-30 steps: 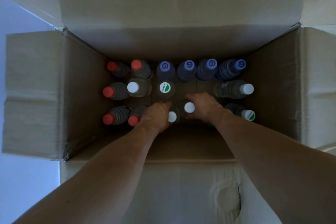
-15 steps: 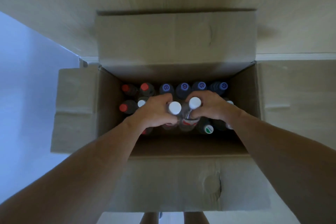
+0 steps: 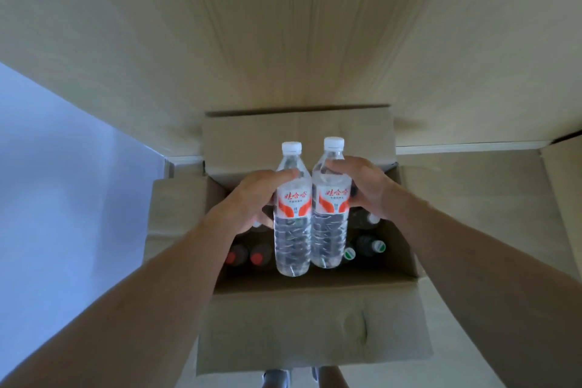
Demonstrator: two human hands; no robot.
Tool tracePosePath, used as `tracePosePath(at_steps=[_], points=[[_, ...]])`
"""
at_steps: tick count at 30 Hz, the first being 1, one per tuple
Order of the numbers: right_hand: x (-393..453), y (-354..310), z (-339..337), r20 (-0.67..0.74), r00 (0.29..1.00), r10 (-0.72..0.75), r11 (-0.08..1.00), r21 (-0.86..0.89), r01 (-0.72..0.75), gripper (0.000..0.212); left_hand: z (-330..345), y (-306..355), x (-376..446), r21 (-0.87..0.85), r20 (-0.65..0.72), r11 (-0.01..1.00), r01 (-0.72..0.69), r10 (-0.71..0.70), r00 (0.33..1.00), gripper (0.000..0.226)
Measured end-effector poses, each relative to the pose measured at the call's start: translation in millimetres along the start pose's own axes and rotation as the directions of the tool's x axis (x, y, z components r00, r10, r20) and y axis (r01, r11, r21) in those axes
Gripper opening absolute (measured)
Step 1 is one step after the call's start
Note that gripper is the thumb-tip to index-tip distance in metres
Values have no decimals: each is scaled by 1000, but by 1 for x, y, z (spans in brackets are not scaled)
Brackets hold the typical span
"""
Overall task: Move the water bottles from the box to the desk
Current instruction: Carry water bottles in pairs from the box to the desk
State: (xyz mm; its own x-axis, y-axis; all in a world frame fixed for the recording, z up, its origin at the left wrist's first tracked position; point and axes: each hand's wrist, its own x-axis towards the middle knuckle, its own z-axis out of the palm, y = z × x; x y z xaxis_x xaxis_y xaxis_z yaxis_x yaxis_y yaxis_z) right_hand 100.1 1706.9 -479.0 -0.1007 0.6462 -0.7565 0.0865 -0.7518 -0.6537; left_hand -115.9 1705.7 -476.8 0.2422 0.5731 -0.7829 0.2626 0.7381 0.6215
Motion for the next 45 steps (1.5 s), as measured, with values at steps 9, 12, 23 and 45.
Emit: tracePosePath(at_steps=[9, 12, 23, 45], points=[[-55, -41, 14, 10, 997, 76, 989, 127, -76, 48, 16, 57, -58, 29, -32, 999, 24, -23, 999, 67], [-69, -48, 12, 83, 991, 109, 984, 133, -119, 50, 11, 70, -76, 33, 57, 998, 47, -49, 997, 40], [-143, -64, -1, 91, 995, 27, 976, 212, -46, 48, 9, 98, -122, 40, 209, 998, -41, 31, 978, 54], [-420, 32, -67, -522, 848, -95, 766, 506, 397, 56, 202, 169, -252, 343, 598, 891, -297, 37, 801, 78]])
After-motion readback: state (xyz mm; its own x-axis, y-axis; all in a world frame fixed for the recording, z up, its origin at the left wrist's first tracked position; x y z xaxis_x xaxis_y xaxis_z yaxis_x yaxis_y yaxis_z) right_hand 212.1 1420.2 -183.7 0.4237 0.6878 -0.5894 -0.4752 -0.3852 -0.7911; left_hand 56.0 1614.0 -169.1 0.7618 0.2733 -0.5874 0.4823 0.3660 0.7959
